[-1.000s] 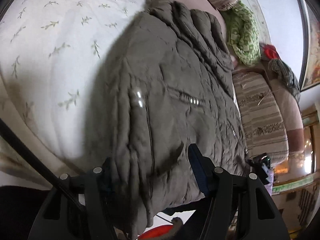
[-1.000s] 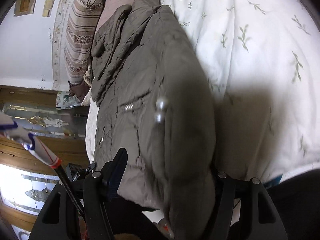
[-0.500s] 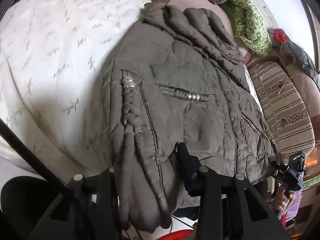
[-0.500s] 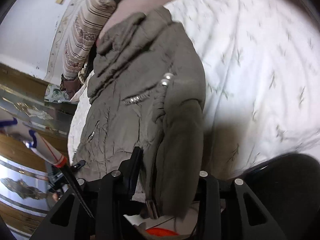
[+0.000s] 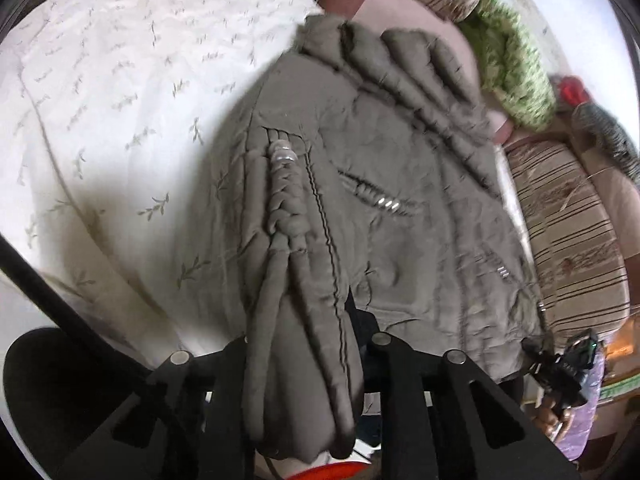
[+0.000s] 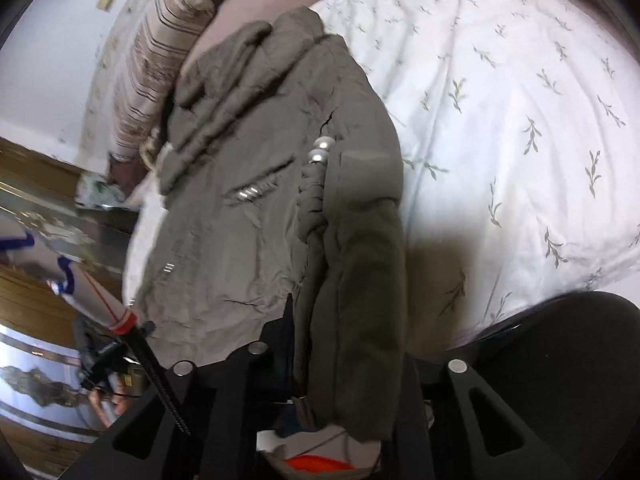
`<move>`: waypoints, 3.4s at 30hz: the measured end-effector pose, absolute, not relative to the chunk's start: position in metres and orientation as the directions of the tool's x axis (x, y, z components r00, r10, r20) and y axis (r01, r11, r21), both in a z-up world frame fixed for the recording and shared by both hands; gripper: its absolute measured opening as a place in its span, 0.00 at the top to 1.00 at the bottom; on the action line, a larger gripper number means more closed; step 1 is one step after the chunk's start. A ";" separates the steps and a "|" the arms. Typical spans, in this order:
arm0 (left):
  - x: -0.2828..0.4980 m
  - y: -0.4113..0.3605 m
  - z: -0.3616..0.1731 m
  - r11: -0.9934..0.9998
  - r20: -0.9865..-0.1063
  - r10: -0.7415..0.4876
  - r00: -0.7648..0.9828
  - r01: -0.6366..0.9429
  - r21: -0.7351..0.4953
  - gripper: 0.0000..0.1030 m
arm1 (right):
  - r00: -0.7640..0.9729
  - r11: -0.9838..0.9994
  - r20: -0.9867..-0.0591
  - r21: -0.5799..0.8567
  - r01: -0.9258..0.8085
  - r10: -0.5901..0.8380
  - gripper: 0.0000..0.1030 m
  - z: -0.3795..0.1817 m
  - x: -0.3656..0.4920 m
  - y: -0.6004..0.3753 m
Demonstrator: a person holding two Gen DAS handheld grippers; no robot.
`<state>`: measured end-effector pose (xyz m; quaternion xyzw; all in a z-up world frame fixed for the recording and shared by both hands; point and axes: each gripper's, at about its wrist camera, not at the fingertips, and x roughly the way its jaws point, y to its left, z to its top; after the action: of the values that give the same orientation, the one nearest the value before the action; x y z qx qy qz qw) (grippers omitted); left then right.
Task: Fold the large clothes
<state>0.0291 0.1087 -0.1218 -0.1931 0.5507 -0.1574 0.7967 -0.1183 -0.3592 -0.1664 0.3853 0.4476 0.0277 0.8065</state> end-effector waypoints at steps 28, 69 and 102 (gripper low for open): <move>0.221 0.050 0.021 0.944 -0.786 -0.296 0.543 0.038 -0.329 0.83 | 0.746 0.800 -0.592 0.584 0.137 0.305 0.83 0.009 0.042 -0.388; 0.330 -0.052 -0.009 0.940 -0.800 -0.342 0.493 0.189 -0.285 0.33 | 0.746 0.958 -0.661 0.261 0.122 0.085 0.29 -0.006 0.214 -0.321; 0.414 -0.098 -0.085 0.985 -0.832 -0.165 0.529 0.137 -0.108 0.18 | 0.675 0.968 -0.737 0.158 0.194 -0.016 0.25 -0.106 0.322 -0.324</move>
<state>0.4145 -0.0979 -0.0853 -0.0148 0.4775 -0.0864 0.8742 0.3218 -0.3237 -0.1056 0.1121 0.3987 -0.0578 0.9084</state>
